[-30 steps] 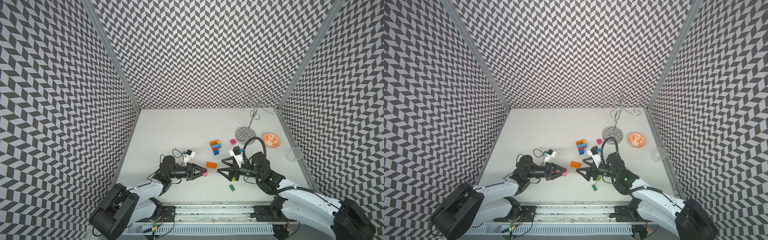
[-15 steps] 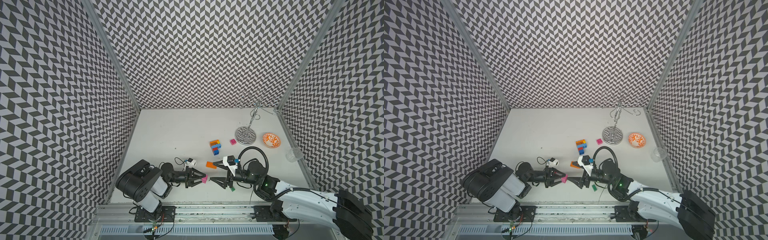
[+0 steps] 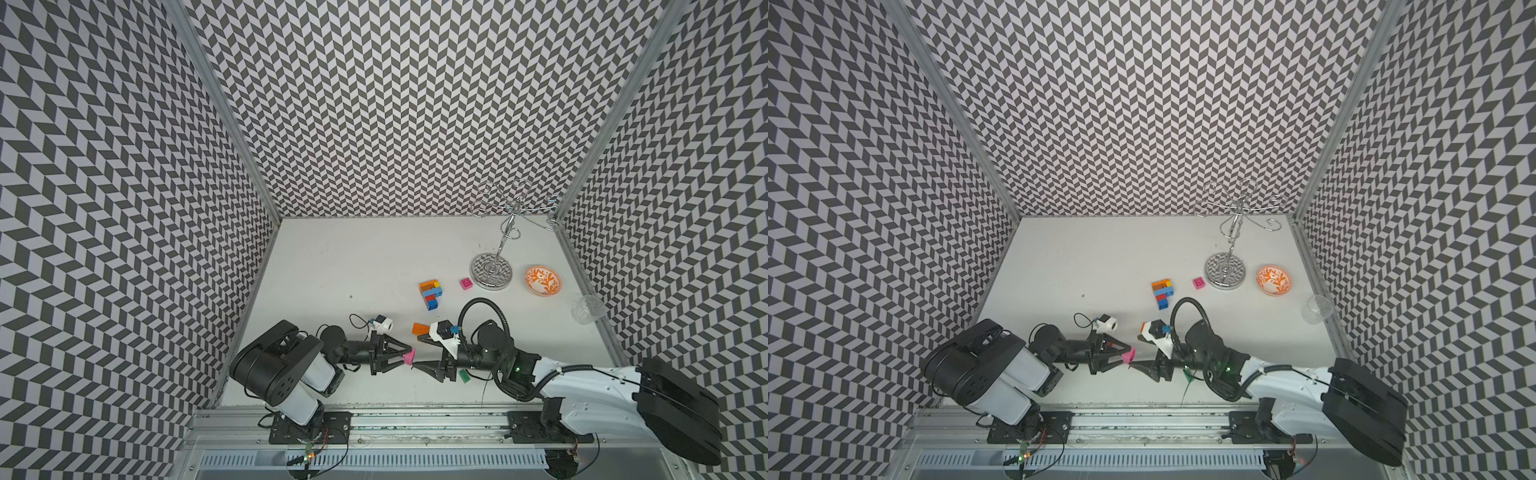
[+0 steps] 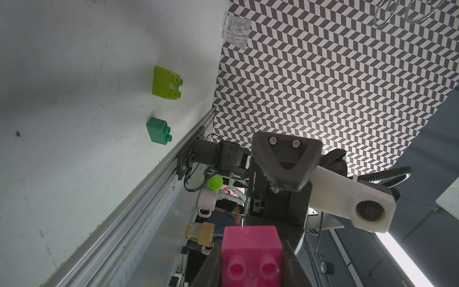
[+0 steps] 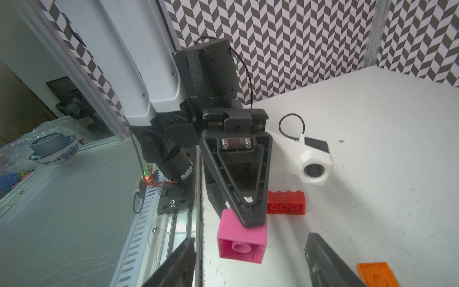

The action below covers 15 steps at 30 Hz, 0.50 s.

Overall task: Assemble the letter p with lego
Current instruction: Pick up the lego brick from the center of the board.

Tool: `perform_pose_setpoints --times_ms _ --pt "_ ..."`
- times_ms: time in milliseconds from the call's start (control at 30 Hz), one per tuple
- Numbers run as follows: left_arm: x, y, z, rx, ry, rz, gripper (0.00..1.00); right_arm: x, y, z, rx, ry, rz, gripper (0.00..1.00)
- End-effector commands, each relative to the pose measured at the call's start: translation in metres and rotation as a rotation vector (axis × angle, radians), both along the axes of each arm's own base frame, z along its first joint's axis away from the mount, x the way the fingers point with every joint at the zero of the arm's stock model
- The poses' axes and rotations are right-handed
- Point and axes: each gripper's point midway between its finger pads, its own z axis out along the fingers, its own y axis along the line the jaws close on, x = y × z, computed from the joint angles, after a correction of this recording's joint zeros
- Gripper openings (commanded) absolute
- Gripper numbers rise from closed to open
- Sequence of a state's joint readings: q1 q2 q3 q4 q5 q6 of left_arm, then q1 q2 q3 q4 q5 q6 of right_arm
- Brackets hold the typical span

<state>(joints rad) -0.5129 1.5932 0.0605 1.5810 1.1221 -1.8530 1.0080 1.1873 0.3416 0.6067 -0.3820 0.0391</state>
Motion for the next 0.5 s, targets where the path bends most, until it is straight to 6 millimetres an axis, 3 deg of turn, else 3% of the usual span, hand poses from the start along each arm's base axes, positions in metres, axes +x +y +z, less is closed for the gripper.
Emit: perform_pose_setpoints --times_ms 0,467 --pt "-0.008 0.002 0.042 -0.139 -0.253 -0.020 0.22 0.002 0.009 0.023 0.072 -0.059 0.016 0.68" --pt "-0.004 0.002 0.043 -0.144 -0.256 0.012 0.22 -0.001 0.023 0.017 0.078 0.014 0.046 0.49"
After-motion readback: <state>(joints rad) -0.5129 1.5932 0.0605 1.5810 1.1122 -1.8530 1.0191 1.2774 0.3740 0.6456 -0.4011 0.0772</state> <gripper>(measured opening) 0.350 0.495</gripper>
